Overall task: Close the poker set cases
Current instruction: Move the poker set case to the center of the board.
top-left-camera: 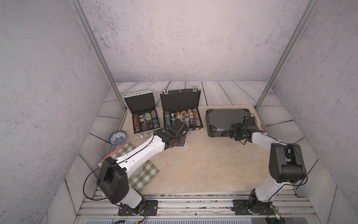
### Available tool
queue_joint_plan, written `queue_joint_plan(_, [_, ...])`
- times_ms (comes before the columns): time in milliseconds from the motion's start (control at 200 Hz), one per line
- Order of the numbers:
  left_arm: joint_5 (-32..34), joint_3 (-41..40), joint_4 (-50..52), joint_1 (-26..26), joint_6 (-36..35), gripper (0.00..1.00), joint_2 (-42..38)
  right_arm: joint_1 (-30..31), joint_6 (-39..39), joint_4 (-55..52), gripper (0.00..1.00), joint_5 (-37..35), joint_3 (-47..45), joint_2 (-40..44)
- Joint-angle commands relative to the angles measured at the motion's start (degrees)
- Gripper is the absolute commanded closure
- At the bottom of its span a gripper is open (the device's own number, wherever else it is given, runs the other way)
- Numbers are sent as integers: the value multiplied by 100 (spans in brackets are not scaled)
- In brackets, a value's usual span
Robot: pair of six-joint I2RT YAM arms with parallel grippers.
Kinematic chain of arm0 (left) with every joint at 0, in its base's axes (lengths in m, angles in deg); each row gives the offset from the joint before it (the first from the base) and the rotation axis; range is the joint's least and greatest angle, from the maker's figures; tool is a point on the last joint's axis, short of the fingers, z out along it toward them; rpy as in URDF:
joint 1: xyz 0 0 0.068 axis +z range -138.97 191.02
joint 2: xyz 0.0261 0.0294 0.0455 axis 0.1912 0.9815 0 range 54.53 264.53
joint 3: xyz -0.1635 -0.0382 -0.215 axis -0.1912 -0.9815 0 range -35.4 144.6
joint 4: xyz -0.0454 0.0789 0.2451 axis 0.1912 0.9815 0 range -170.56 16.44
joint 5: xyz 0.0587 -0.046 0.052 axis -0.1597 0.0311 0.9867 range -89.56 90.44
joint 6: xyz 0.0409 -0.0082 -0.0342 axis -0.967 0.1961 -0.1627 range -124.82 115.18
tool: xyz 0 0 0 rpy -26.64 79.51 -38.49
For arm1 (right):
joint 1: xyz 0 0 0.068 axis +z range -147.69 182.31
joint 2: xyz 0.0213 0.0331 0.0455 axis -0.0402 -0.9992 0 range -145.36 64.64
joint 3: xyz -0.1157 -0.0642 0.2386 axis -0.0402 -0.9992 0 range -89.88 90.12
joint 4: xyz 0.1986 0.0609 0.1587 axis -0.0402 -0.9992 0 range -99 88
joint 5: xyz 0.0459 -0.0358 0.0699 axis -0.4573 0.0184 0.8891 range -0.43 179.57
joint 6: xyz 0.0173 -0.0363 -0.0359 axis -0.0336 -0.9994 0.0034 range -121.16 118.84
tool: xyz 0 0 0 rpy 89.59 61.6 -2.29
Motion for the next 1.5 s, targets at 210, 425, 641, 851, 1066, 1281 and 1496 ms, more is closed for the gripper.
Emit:
queue_joint_plan(210, [-111,-184,-14,225,-137,35,-228,-117,-115,-433,34,-357,629,-1166])
queue_joint_plan(425, [-170,-238,-53,324,-125,35,-210,-155,-66,-245,37,-157,635,-1303])
queue_joint_plan(641, [-262,-246,-146,342,-52,35,-154,-147,125,186,37,-249,-145,-952])
queue_joint_plan(851, [-264,-255,-163,342,-27,35,-175,-146,246,995,41,-193,-441,-1306])
queue_joint_plan(1066, [-293,-185,-188,377,-53,35,-31,-199,147,947,42,-188,-230,-1243])
queue_joint_plan(1281, [-362,-42,-93,377,-27,35,28,-229,94,924,43,-21,-122,-1179])
queue_joint_plan(1496, [-232,-133,-11,412,-33,35,-180,-342,-320,610,37,149,-95,-755])
